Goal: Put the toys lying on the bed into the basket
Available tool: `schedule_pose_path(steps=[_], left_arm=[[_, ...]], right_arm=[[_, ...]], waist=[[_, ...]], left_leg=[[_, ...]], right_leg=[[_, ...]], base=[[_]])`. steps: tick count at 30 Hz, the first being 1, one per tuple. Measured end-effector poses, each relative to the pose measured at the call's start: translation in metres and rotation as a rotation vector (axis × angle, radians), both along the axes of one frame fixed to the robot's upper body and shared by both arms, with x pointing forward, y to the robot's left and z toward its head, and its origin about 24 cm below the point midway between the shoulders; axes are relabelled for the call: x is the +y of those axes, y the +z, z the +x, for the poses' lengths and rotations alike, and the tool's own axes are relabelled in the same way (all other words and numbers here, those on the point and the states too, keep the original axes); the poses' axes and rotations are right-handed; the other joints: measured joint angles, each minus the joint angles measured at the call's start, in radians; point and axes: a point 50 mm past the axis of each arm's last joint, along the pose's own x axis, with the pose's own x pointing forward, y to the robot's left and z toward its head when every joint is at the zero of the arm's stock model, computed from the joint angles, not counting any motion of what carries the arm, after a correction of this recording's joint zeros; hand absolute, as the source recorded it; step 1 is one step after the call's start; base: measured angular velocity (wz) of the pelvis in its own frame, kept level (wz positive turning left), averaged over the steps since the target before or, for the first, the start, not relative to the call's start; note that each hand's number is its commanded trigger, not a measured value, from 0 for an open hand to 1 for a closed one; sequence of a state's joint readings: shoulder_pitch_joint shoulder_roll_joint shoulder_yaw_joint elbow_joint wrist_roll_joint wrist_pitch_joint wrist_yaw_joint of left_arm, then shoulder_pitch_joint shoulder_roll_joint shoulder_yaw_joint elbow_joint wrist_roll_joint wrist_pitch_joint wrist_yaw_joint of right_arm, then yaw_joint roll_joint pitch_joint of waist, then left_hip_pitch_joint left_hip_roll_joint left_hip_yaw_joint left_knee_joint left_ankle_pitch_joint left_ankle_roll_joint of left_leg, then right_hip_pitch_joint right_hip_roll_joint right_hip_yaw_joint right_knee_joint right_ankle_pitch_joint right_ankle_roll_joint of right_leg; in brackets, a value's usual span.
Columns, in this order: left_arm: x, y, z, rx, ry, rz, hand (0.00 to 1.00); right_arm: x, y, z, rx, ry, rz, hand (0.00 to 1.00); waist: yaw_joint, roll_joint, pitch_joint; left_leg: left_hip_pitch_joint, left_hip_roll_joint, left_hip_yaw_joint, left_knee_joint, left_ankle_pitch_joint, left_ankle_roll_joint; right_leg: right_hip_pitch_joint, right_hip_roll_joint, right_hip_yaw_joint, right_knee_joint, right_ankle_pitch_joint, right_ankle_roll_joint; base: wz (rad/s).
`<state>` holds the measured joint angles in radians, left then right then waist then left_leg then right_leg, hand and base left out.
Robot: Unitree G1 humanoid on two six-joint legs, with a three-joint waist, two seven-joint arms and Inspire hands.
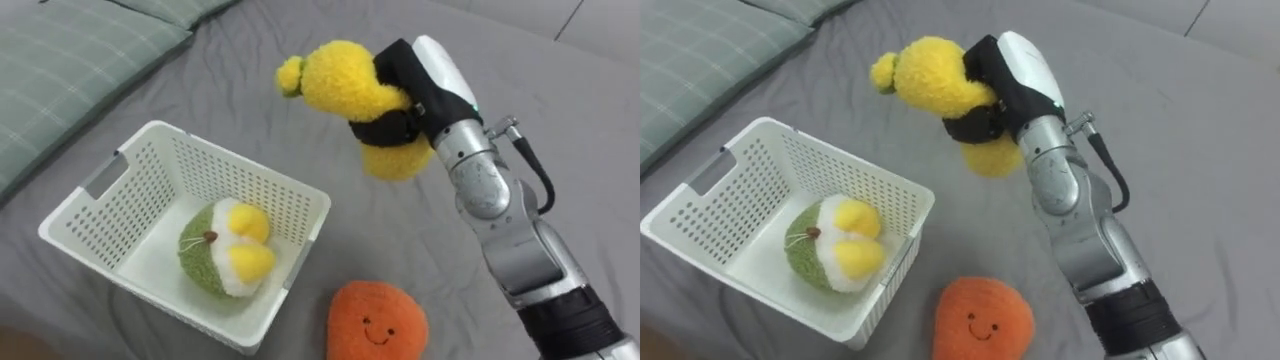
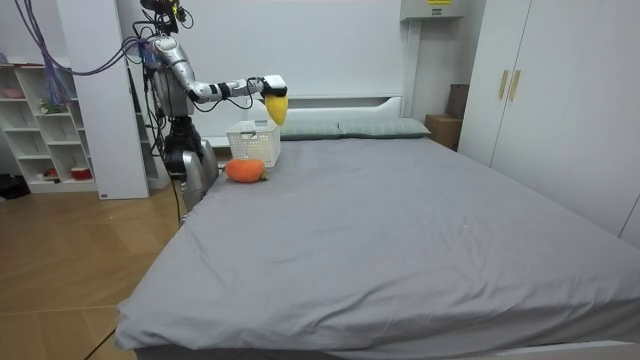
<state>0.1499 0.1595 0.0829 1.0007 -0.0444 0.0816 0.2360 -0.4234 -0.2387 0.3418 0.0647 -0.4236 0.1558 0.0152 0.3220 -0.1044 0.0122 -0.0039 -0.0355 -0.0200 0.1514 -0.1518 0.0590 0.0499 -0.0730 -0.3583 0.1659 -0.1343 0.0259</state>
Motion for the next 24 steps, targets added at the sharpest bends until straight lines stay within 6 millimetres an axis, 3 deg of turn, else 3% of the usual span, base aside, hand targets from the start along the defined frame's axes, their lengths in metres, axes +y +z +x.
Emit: schedule_pose_path(steps=[7,10,15,17,20,21,22,24], left_arm=[[0.006,0.001,-0.001,-0.002,0.046,0.024,0.00],[0.006,0.001,-0.002,0.005,0.054,0.022,0.00],[0.003,0.000,-0.002,0.016,0.053,0.006,0.00],[0.001,-0.001,-0.002,0.026,0.052,0.002,0.00],[0.000,-0.001,-0.001,0.040,0.036,0.006,0.00],[0.000,-0.001,-0.001,0.044,0.037,0.005,0.00],[0.000,-0.001,-0.001,0.050,0.038,0.004,0.00],[0.000,-0.001,-0.002,0.056,0.040,0.006,0.00]], right_arm=[[0.024,0.017,0.004,-0.047,0.083,-0.001,1.00],[0.034,0.014,0.001,-0.040,0.110,-0.013,1.00],[0.046,0.013,-0.002,-0.027,0.142,-0.009,0.97],[0.048,0.014,-0.001,-0.029,0.146,-0.007,0.85],[0.052,0.013,-0.002,-0.014,0.153,-0.004,0.30],[0.053,0.013,-0.003,-0.009,0.156,-0.004,0.24],[0.055,0.012,-0.003,-0.002,0.162,-0.010,0.00],[0.057,0.010,-0.004,0.010,0.169,-0.016,0.00]], waist=[[0.071,-0.022,0.0007],[0.095,-0.020,0.0021],[0.107,-0.011,0.0086],[0.118,-0.010,0.0091],[0.140,-0.010,0.0088],[0.145,-0.011,0.0081],[0.151,-0.012,0.0079],[0.153,-0.013,0.0068]], left_leg=[[-0.021,-0.012,-0.045,0.017,0.003,-0.001],[-0.023,-0.015,-0.052,0.019,0.003,-0.001],[-0.040,-0.024,-0.076,0.028,0.003,0.000],[-0.045,-0.027,-0.086,0.030,0.004,0.000],[-0.051,-0.029,-0.097,0.033,0.005,0.000],[-0.054,-0.029,-0.100,0.035,0.005,0.000],[-0.057,-0.031,-0.107,0.037,0.005,0.000],[-0.064,-0.033,-0.119,0.042,0.006,-0.001]], right_leg=[[0.001,-0.004,-0.033,-0.018,0.000,0.001],[0.004,-0.009,-0.053,-0.018,-0.001,0.002],[0.004,-0.015,-0.076,-0.015,-0.005,0.005],[0.004,-0.016,-0.084,-0.015,-0.005,0.005],[0.003,-0.016,-0.087,-0.015,-0.005,0.006],[0.002,-0.016,-0.090,-0.015,-0.005,0.006],[0.002,-0.017,-0.096,-0.015,-0.005,0.006],[0.002,-0.018,-0.111,-0.015,-0.005,0.006]], base=[[0.18],[0.08],[0.14],[0.10],[0.13],[0.12],[0.17],[0.19]])
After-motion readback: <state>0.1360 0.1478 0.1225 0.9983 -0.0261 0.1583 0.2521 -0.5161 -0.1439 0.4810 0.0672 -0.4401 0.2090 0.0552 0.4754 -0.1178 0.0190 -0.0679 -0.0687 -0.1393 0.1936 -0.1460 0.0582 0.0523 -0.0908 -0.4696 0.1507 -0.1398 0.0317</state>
